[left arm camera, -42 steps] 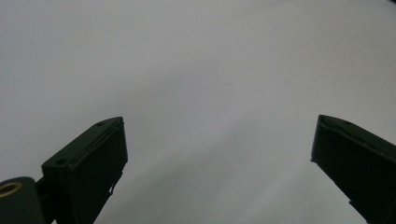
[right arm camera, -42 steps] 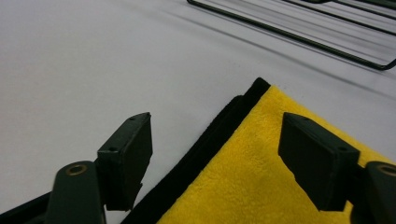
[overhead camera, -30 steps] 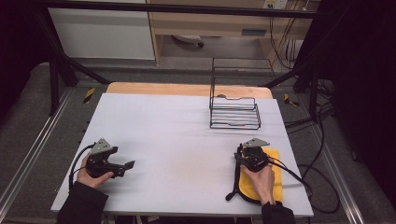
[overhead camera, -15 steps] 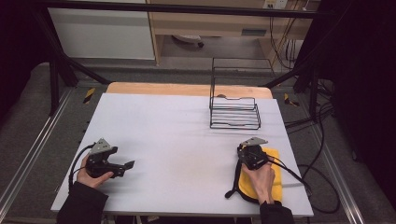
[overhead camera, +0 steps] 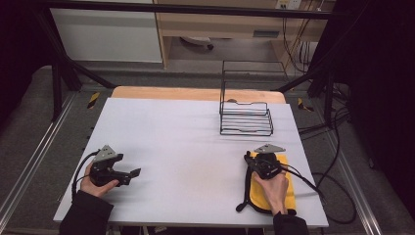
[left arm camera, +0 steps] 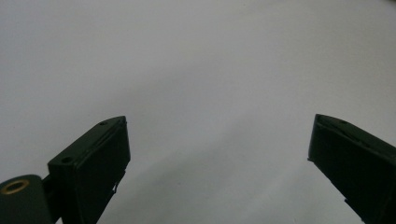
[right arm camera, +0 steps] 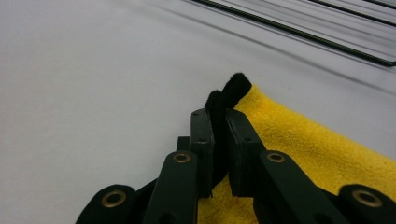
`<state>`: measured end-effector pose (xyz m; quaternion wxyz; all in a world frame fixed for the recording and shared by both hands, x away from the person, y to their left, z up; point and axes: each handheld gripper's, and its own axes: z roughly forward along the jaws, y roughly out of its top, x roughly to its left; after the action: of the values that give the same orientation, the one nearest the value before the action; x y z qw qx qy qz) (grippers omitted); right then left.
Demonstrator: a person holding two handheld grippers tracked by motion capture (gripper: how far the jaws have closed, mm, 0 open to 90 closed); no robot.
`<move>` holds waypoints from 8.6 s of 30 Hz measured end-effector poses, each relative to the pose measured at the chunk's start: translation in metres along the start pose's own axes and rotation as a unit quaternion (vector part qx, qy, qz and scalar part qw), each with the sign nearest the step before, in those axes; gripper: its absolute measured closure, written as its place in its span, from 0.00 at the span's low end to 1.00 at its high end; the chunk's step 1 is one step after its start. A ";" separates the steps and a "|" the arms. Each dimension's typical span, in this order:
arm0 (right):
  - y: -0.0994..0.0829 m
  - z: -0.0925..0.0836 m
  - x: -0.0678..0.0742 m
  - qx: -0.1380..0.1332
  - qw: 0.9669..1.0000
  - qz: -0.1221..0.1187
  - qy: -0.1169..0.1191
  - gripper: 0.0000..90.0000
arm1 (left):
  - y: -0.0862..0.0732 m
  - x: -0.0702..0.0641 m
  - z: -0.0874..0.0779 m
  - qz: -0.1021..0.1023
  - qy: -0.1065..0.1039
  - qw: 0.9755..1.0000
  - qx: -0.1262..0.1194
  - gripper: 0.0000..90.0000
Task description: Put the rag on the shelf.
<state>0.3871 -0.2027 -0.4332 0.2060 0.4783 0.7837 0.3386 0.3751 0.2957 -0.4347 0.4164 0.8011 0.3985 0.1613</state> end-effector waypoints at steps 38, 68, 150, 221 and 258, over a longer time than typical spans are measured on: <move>0.010 -0.009 -0.003 -0.060 0.994 -0.011 0.093 0.29 | 0.005 -0.007 0.005 -0.001 0.003 1.000 0.004 0.04; -0.031 -0.031 -0.057 -0.042 0.997 0.018 0.068 0.07 | 0.059 -0.090 0.064 0.028 -0.046 0.998 0.020 0.02; -0.064 -0.050 -0.049 0.036 0.992 0.090 0.081 0.88 | 0.123 -0.183 0.198 -0.064 -0.109 0.988 0.095 0.87; 0.000 -0.040 -0.065 -0.094 0.991 0.057 0.072 0.94 | 0.132 -0.187 0.171 -0.033 -0.130 0.991 -0.014 0.88; 0.035 -0.121 -0.049 -0.250 0.967 0.035 0.024 0.95 | 0.196 -0.204 0.095 0.022 -0.128 0.980 -0.149 0.88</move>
<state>0.3525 -0.2754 -0.3244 0.2881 0.4310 0.6615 0.5419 0.4014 0.0211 -0.3205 0.5749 0.7529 0.2952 0.1241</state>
